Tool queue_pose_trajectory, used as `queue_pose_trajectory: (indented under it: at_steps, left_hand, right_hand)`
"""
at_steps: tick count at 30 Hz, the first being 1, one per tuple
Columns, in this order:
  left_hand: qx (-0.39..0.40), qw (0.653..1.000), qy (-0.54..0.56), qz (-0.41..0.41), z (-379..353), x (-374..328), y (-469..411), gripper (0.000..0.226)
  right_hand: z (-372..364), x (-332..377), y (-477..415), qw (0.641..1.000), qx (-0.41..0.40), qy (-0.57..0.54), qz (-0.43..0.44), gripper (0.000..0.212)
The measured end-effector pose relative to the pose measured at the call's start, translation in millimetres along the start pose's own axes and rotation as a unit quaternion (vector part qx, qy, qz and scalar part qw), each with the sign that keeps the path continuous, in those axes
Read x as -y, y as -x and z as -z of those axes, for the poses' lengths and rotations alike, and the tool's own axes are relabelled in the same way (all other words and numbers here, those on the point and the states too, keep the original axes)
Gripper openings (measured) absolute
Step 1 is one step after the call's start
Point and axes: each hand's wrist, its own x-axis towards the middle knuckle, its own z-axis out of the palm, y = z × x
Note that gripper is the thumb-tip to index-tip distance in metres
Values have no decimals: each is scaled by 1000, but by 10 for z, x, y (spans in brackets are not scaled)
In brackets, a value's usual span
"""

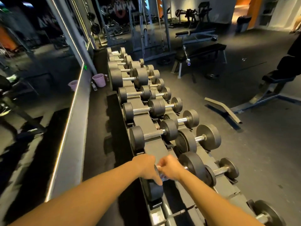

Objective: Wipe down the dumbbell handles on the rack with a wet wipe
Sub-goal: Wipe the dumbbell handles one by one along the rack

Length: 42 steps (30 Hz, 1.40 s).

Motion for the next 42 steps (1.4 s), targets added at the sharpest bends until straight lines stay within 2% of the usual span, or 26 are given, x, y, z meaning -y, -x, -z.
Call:
queue_pose_trajectory:
  at_steps: [3,6,8,10,13,15,18,20,22,26,29,33,35,38,42]
  left_hand:
    - [-2,1000,-3,2,-9,13,-69,58]
    - [-1,1000,-15,4,-34,16,-86,58]
    - [2,1000,-15,1,-50,20,-102,59]
    - [3,1000,-20,-2,-68,46,-128,68]
    - [11,999,-30,0,-68,45,-150,80]
    - [21,999,-35,5,-32,17,-151,74]
    - [23,999,-32,8,-6,-4,-159,66]
    - [26,999,-27,13,-36,13,-187,63]
    - [24,999,-27,14,-33,24,-215,64]
    - [24,999,-22,11,-51,44,-243,70]
    - [19,1000,-12,9,-103,91,-271,80]
    - [12,1000,-19,11,-93,67,-215,79]
    - [19,1000,-20,9,-72,59,-188,79]
    - [20,1000,-11,11,-74,64,-171,82]
    - [8,1000,10,14,-96,52,-117,78]
  right_hand:
    - [7,-44,-59,999,43,-10,24,4]
    - [-1,-55,-23,996,45,45,55,8]
    - [-46,-60,10,992,35,93,74,11]
    - [-36,-53,50,987,12,142,80,2]
    - [28,-49,106,974,-31,216,66,16]
    - [17,-16,125,975,-29,214,51,17]
    - [-44,-26,117,985,22,150,82,3]
    - [-25,-76,142,988,50,100,104,14]
    - [8,-120,208,985,52,106,124,15]
    - [82,-210,287,967,-15,193,165,4]
    - [115,-191,294,966,-66,212,132,6]
    - [-62,-100,386,984,-9,123,130,10]
    - [-88,-134,433,984,-11,107,145,7]
    - [-60,-247,396,973,-68,166,147,5]
    - [-86,-321,352,967,-172,176,64,15]
